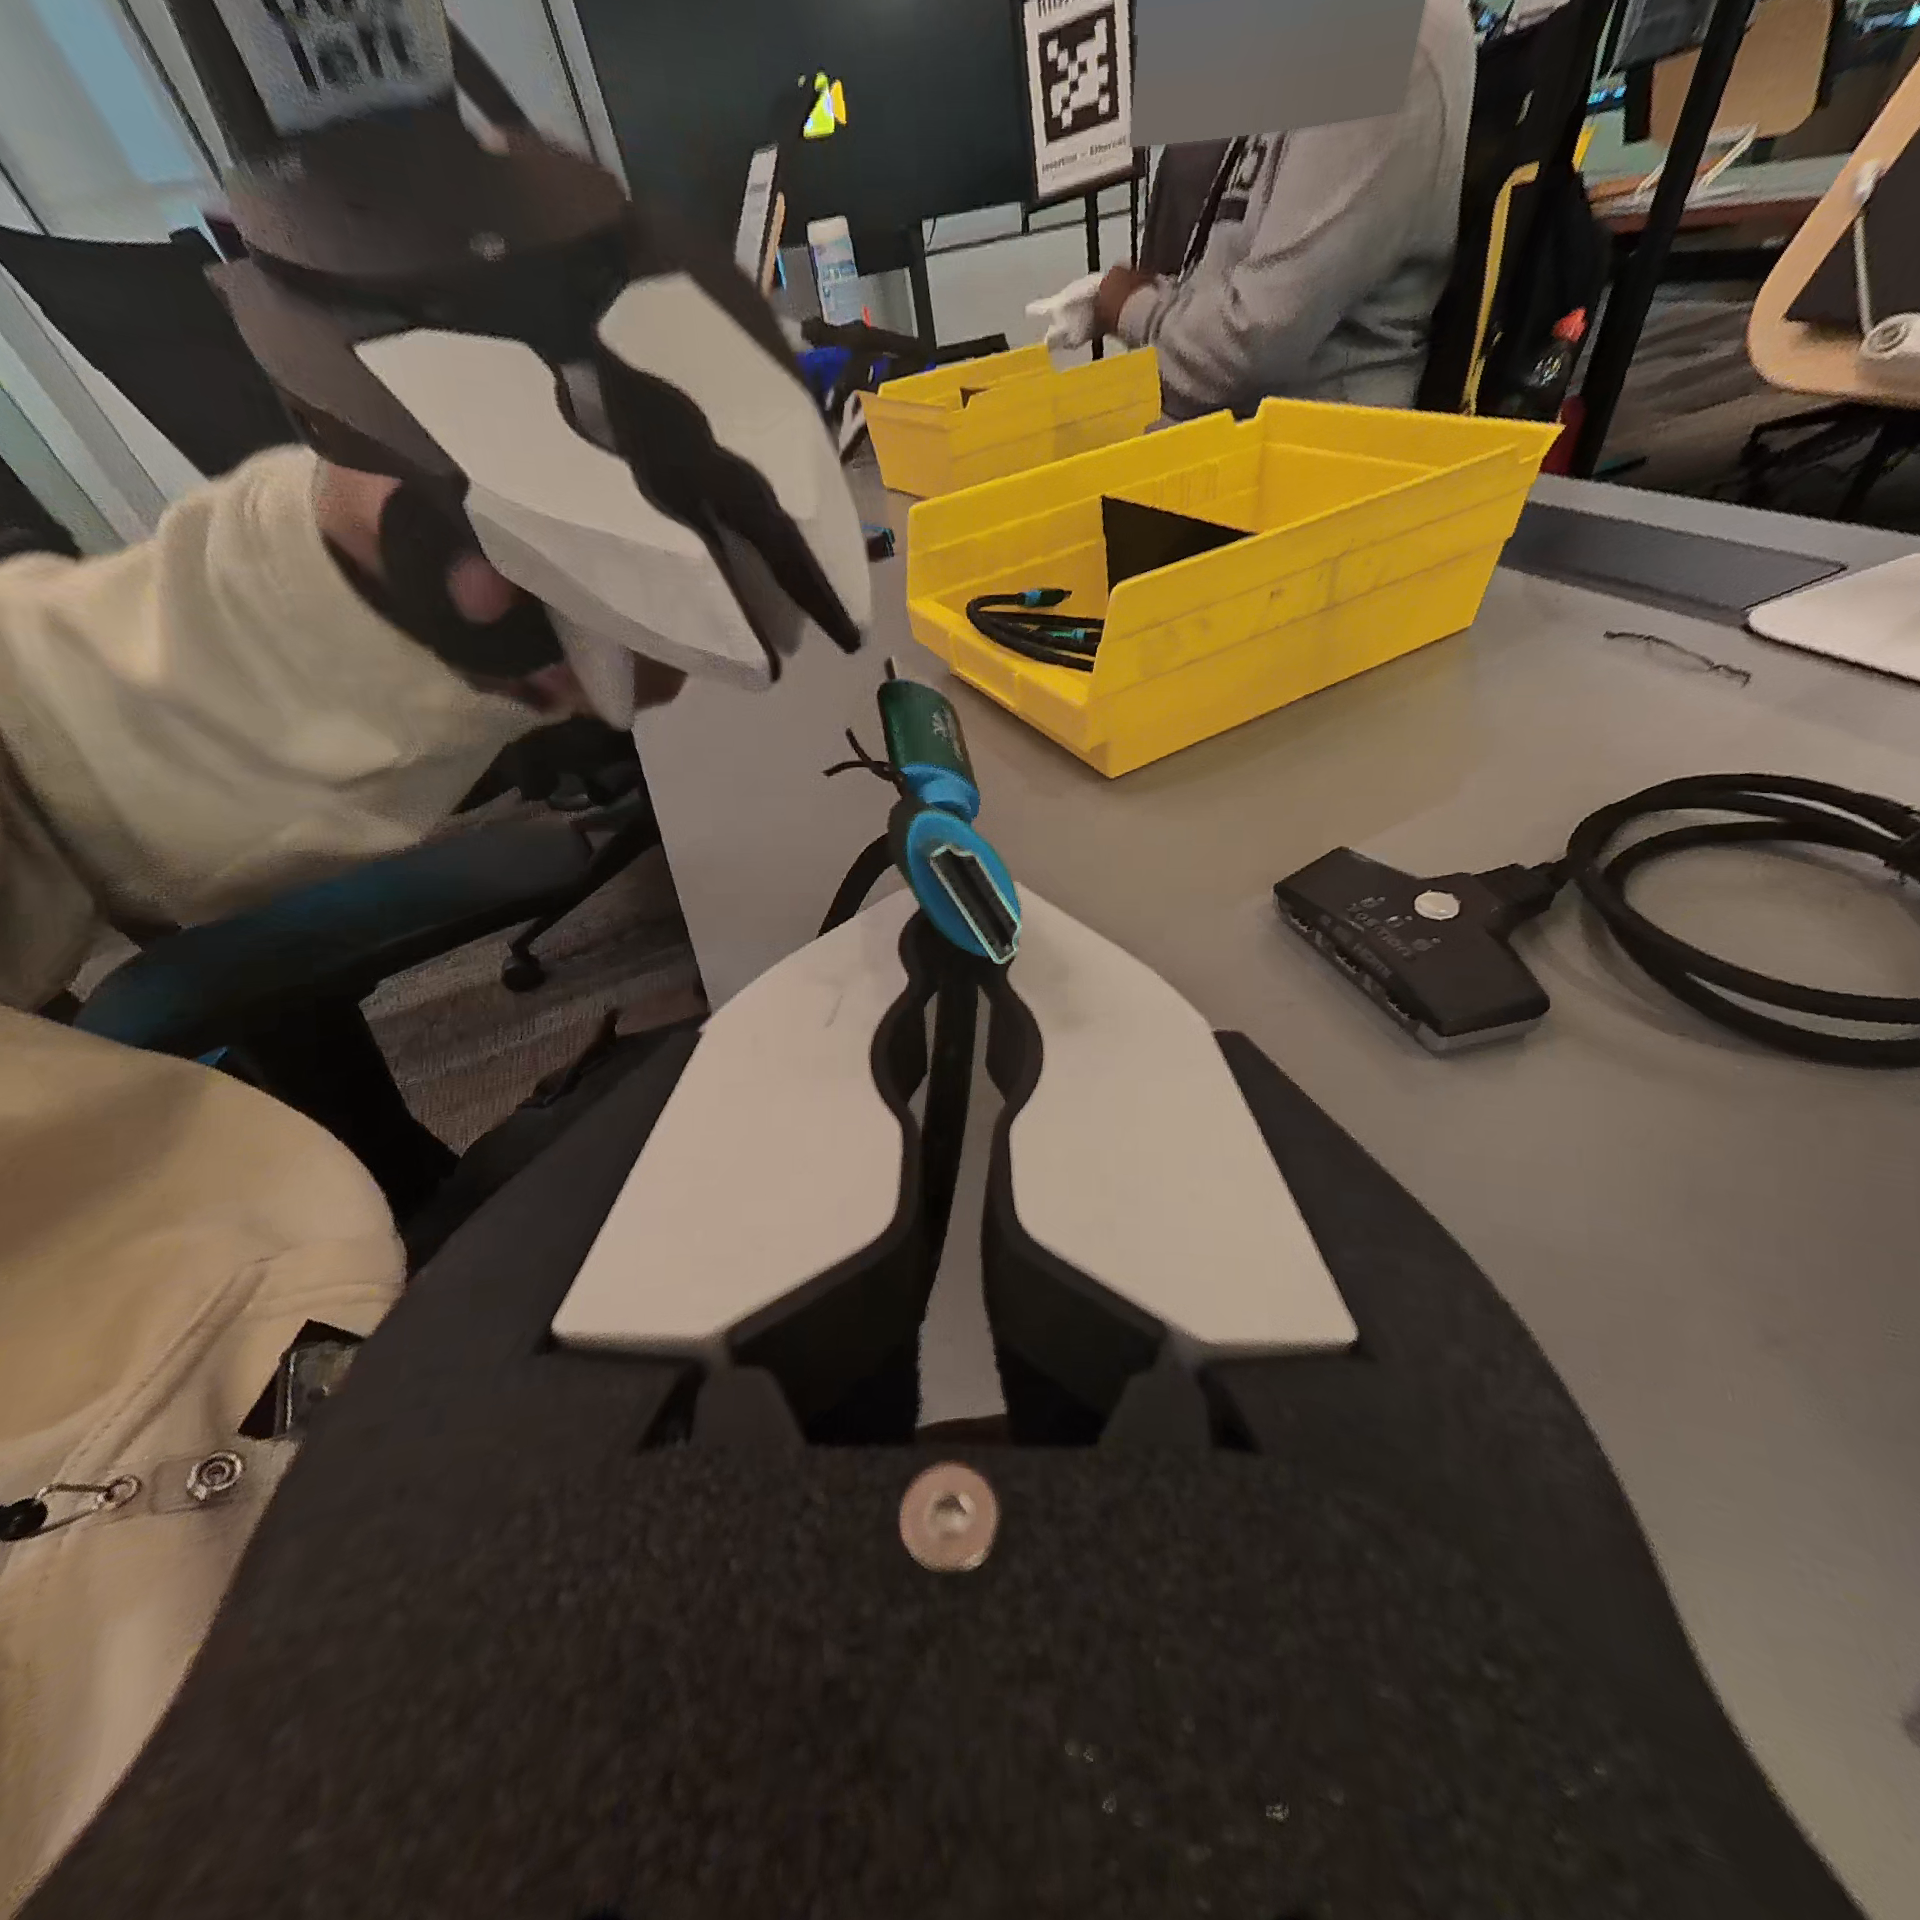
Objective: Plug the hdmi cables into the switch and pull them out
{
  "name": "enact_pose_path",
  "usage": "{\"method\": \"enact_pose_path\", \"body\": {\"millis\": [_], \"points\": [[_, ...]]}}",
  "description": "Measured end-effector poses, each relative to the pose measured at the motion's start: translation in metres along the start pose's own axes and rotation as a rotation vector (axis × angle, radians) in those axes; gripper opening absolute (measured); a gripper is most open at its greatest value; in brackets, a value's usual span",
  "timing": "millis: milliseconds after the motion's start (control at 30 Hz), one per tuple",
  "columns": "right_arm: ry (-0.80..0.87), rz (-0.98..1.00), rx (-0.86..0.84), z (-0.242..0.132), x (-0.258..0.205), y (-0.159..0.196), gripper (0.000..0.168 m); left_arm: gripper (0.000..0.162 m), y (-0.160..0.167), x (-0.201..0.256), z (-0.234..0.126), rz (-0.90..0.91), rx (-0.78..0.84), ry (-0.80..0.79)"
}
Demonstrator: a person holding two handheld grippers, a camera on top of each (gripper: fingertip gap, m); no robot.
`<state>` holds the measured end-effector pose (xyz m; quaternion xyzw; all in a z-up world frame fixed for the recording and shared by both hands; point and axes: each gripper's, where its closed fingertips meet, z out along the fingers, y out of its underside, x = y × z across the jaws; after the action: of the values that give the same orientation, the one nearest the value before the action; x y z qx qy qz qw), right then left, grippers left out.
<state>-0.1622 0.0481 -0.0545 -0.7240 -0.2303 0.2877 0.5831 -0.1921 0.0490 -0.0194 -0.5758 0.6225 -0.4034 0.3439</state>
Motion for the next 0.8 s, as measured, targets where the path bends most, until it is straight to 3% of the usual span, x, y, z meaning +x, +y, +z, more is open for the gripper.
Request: {"method": "enact_pose_path", "body": {"millis": [133, 333, 633, 800], "points": [[0.008, -0.013, 0.043, -0.004, 0.001, -0.007, 0.007, 0.013, 0.014, 0.004, -0.004, -0.269, 0.116, -0.028], [0.081, -0.171, 0.021, -0.002, 0.0, -0.007, 0.007, 0.024, 0.012, 0.008, 0.0, -0.677, 0.306, 0.102], [0.104, -0.25, 0.009, 0.002, -0.007, -0.004, 0.007, 0.023, 0.007, 0.014, 0.008, -0.973, 0.461, 0.229], [0.091, -0.248, 0.015, 0.001, -0.009, -0.005, 0.007, 0.018, 0.01, 0.016, 0.011, -0.976, 0.501, 0.225]]}}
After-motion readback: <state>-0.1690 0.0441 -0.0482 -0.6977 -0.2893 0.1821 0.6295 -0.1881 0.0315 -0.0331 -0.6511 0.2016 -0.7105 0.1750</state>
